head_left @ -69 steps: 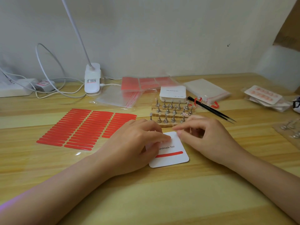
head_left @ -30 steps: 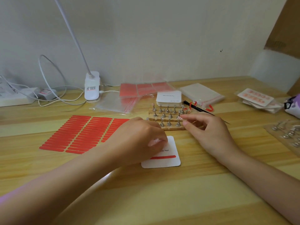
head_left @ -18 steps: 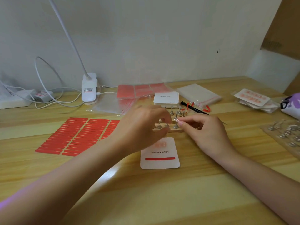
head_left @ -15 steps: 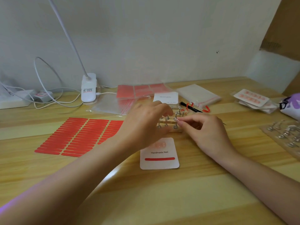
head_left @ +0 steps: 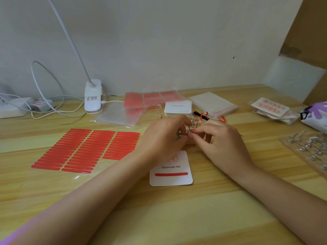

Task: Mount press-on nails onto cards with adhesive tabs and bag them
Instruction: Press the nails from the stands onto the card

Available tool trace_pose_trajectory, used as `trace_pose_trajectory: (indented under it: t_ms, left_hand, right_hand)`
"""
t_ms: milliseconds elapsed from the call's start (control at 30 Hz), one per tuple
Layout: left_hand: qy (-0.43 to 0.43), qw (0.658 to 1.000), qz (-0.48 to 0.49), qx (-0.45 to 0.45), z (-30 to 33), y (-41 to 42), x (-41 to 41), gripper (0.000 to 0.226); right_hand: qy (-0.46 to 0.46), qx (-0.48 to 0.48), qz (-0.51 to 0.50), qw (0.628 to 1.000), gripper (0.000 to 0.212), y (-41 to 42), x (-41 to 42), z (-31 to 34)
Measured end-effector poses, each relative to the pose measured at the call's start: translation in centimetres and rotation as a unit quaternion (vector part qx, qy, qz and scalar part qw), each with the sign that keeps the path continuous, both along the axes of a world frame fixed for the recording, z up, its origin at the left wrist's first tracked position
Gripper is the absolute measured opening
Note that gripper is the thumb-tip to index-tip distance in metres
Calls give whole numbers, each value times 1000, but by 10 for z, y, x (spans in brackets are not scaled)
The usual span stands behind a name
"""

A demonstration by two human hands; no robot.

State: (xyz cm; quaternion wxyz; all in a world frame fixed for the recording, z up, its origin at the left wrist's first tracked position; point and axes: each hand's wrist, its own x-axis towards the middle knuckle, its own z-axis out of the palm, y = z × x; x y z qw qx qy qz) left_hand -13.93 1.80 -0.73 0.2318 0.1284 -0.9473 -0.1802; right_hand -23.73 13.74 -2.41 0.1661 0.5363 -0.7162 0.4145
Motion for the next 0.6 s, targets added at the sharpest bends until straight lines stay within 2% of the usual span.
trace_pose_trajectory:
  t_ms: [600]
  left_hand:
    - [-1, 999, 16, 38, 5, 4, -3, 28]
  right_hand:
    - [7, 3, 3, 1000, 14, 1, 1, 1]
